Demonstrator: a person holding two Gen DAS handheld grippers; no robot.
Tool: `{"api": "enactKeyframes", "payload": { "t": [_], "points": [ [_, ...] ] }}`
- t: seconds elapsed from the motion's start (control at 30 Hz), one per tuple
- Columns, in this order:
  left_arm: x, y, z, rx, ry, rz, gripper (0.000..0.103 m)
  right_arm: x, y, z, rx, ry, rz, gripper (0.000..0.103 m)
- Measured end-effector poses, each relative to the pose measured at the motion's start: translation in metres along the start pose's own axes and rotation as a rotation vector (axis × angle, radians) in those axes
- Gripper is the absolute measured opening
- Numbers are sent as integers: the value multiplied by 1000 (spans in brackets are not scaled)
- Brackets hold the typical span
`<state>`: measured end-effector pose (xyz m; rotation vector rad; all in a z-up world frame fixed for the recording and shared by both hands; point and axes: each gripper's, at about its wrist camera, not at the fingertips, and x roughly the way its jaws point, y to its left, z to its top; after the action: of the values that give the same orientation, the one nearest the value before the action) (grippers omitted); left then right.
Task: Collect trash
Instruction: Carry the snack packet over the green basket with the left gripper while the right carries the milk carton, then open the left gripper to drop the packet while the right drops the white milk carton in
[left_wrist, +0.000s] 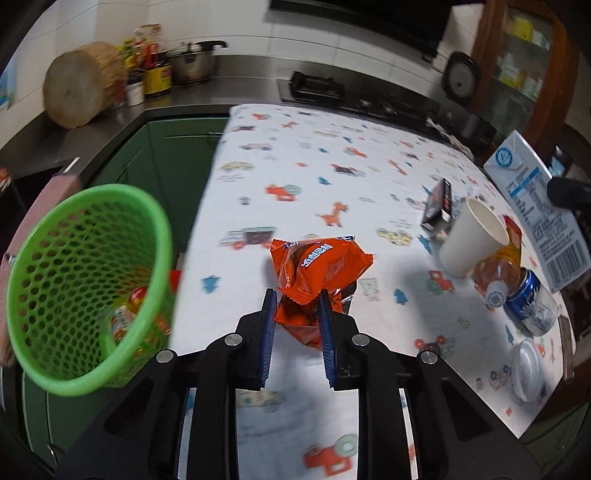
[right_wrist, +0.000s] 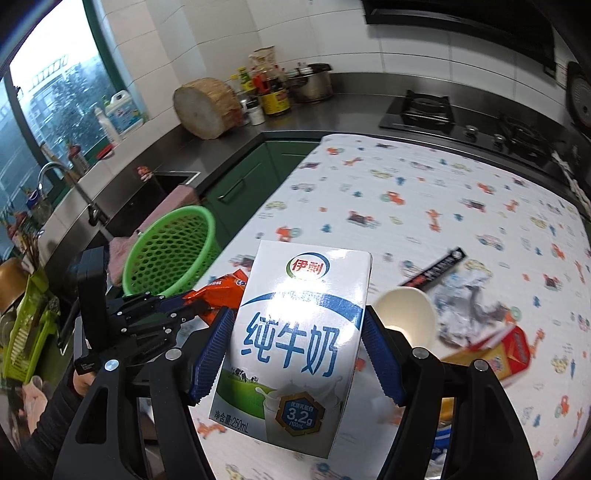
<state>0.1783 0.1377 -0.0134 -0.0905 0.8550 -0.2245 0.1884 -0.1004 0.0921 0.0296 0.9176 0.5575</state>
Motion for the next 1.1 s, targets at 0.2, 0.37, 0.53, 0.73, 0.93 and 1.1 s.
{"api": "enactKeyframes", "payload": {
  "t": [0.2,0.37,0.53,0.73,0.93,1.1],
  "points": [
    [-35,46,5,-78,-69,66,22,22,28,15,-33,10,50,68],
    [-53,94,7,-164,-90,151,22,47,51,25,-60,36,92,68],
    [-53,140,5,-254,-75,238,22,71,77,34,-84,60,133,68],
    [-38,181,-5,-346,-35,302,26,105,106,44,-111,95,174,68],
    [-32,197,-21,-395,-23,308,42,138,130,53,-126,125,202,68],
    [-41,200,-34,-431,-41,297,57,162,151,60,-134,139,226,68]
  ]
}}
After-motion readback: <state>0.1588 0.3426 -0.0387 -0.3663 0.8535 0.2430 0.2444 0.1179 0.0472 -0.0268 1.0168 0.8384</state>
